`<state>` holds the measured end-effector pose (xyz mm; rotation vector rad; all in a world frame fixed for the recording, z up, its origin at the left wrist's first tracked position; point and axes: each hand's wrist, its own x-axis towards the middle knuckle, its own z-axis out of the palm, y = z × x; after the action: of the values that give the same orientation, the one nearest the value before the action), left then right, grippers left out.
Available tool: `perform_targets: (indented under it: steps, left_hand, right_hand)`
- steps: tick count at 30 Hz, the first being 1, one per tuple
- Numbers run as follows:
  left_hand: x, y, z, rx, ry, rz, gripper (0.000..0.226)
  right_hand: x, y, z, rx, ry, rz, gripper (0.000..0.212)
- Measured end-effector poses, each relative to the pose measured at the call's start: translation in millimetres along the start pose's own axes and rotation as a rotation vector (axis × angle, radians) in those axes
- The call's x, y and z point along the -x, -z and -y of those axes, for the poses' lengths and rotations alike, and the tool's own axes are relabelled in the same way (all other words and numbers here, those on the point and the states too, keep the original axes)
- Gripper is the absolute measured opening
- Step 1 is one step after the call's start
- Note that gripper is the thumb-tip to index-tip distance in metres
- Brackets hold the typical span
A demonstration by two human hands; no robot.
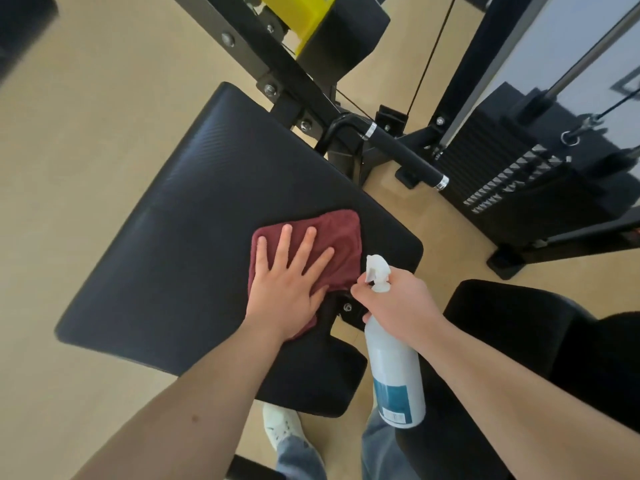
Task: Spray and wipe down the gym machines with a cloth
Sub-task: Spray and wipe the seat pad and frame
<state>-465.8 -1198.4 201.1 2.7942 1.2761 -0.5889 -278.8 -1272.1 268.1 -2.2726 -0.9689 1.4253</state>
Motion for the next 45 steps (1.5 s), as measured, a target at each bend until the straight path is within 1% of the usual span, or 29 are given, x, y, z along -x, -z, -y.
perform_targets:
  steps: [4,8,12,17,20,22,26,30,33,37,42,45]
  left_hand:
    - [44,-10,30,0.026,0.073,0.015,0.065]
    - [86,-19,58,0.048,0.159,0.033,0.065]
    - [116,-25,77,0.057,0.224,0.028,0.066]
    - [141,-36,92,0.059,0.279,0.000,0.068]
    - [148,-41,97,0.064,0.298,-0.034,0.069]
    - [149,-42,97,0.068,0.304,-0.051,0.069]
    - [146,-42,93,0.080,0.324,-0.062,0.069]
    - [132,-40,90,0.076,0.366,-0.051,0.072]
    - [108,-31,88,0.081,0.453,0.002,0.080]
    - [65,-11,92,0.097,0.513,0.016,0.091]
    - [9,11,92,0.116,0.499,-0.010,0.096]
    - [-16,20,87,0.119,0.491,-0.025,0.096]
  right_hand:
    - [-4,-12,17,0.024,0.013,0.032,0.017]
    - [-7,-25,45,0.058,0.065,0.098,0.013]
    - [-8,-43,77,0.094,0.117,0.113,0.020]
    - [-13,-66,113,0.143,0.201,0.131,0.025]
    - [-20,-75,120,0.154,0.156,0.067,0.035]
    - [-25,-80,117,0.159,0.119,0.047,0.037]
    - [-29,-82,105,0.166,0.124,-0.012,0.029]
    - [-31,-78,96,0.184,0.120,-0.039,0.031]
    - [-32,-76,90,0.176,0.100,-0.053,0.030]
    - [-32,-65,90,0.063,0.077,-0.068,0.032]
    - [-39,-43,89,0.052,0.106,-0.020,0.030]
    - [-47,-29,81,0.053,0.127,-0.023,0.030]
